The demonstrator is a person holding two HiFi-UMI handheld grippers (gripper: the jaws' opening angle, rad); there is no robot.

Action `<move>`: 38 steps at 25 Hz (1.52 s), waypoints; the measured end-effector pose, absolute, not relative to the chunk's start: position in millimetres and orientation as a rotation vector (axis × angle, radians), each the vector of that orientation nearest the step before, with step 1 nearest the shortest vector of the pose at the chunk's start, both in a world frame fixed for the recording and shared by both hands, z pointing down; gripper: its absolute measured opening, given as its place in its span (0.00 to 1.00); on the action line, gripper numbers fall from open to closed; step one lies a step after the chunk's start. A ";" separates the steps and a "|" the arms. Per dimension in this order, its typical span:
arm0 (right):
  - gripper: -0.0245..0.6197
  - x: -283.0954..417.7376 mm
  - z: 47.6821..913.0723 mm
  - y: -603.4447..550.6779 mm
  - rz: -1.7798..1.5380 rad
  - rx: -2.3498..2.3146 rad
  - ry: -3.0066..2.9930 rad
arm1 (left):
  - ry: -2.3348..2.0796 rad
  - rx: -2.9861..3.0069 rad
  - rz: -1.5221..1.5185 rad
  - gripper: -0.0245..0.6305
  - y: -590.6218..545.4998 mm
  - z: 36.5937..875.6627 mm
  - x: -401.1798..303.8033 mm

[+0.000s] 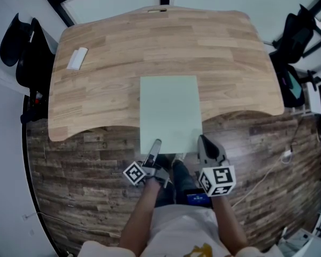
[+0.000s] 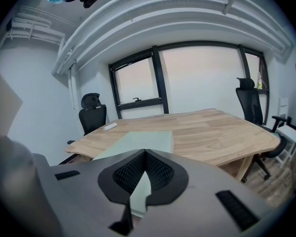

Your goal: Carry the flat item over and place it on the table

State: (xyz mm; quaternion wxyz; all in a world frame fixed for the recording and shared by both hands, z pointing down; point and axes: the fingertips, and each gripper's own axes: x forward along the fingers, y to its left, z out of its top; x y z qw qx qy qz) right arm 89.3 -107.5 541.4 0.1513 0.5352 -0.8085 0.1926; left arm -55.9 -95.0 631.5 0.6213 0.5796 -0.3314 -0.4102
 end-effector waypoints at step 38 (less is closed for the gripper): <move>0.03 91.7 543.4 -102.4 0.514 1.512 -2.307 | -0.905 1.274 -0.932 0.48 -100.3 651.2 -65.7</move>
